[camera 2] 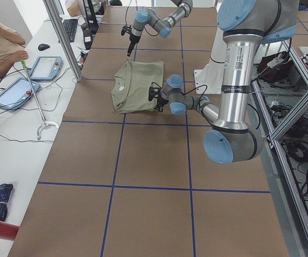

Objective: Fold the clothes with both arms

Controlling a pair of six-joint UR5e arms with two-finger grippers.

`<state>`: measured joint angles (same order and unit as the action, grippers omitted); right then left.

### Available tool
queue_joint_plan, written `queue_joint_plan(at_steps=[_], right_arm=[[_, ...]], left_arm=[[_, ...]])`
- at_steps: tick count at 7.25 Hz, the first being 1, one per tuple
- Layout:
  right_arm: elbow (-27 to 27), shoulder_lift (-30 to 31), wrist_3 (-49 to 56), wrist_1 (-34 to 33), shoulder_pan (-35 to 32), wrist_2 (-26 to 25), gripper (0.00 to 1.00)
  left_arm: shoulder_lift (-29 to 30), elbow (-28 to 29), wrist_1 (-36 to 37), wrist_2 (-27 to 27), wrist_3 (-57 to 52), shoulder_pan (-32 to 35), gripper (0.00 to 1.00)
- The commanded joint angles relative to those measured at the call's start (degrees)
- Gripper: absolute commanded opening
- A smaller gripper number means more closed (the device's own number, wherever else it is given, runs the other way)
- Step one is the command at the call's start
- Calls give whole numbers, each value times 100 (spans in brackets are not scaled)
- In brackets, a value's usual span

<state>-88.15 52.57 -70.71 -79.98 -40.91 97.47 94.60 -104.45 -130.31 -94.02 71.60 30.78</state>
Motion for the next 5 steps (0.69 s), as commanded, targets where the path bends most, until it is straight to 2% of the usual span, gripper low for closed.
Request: queue_joint_plan(at_steps=[1, 3, 5], right_arm=[[0, 7, -48, 0, 30, -9, 100], [0, -1, -74, 0, 39, -9, 100], [-9, -10, -83, 0, 48, -17, 100]], left_arm=[[441, 885, -3, -20, -1231, 1153, 0], [2001, 2657, 6, -29, -1701, 1849, 0], [3112, 4240, -55, 6, -2298, 2282, 0]])
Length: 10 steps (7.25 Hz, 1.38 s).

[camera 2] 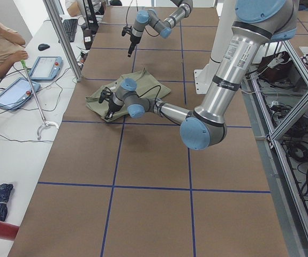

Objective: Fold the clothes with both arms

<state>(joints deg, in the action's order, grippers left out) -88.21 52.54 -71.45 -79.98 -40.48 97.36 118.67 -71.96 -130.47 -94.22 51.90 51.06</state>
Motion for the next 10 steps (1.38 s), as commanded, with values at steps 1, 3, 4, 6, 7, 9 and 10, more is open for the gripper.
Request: queue_joint_plan(at_steps=[1, 3, 4, 6, 7, 9, 10], right_arm=[[-4, -15, -18, 0, 5, -7, 100], [-4, -50, -36, 9, 14, -7, 100], [31, -207, -167, 0, 109, -24, 100], [249, -654, -754, -9, 477, -408, 100], [799, -979, -861, 522, 697, -820, 99], [1848, -1420, -1464, 1160, 883, -1026, 81], [1912, -1413, -1704, 1152, 971, -1026, 75]], left_arm=[[1093, 1678, -283, 44, -347, 264, 0], [1088, 2028, -830, 35, -923, 359, 59], [1062, 1888, -865, -8, -988, 378, 100], [522, 857, -865, -918, -910, 448, 100], [91, 232, -857, -940, -901, 448, 100], [-63, 15, -857, -1010, -883, 405, 100], [-72, 15, -866, -1011, -883, 396, 100]])
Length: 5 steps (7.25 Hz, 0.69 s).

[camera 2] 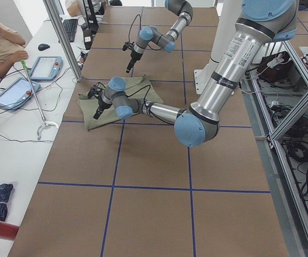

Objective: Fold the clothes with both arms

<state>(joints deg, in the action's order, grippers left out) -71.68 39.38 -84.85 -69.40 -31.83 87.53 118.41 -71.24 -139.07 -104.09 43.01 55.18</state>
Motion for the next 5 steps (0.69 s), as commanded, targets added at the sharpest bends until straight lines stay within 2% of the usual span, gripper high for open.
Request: queue_joint_plan(at_steps=[1, 5], right_arm=[[373, -106, -487, 85, 142, -43, 74], [401, -89, -427, 50, 291, -43, 66]], left_arm=[[-46, -48, -6, -24, 5, -25, 100], [-46, -30, -6, -24, 5, -43, 100]])
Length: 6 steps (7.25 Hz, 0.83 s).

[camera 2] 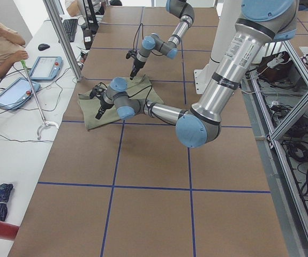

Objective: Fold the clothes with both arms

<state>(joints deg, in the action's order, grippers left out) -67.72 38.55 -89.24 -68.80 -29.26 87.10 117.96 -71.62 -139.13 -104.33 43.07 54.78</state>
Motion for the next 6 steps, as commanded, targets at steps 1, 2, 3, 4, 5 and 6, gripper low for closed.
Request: queue_joint_plan(at_steps=[1, 2, 3, 4, 5, 6], right_arm=[[13, 21, 29, -19, 60, 0, 64], [13, 30, 47, -37, 69, 0, 64], [13, 30, 47, -45, 69, -9, 63], [13, 21, 47, -46, 69, -9, 41], [4, 13, 12, -46, 69, -9, 4], [-5, 12, -23, -46, 69, -9, 0]], left_arm=[[-1, 16, 0, 0, 0, -3, 100], [-1, 16, 0, 9, 0, -3, 100], [-1, 25, 0, 9, 0, -3, 100], [-19, 25, -9, 0, 52, -11, 100], [-28, 34, -9, 0, 149, -29, 100], [-28, 25, -9, 0, 158, -46, 100]])
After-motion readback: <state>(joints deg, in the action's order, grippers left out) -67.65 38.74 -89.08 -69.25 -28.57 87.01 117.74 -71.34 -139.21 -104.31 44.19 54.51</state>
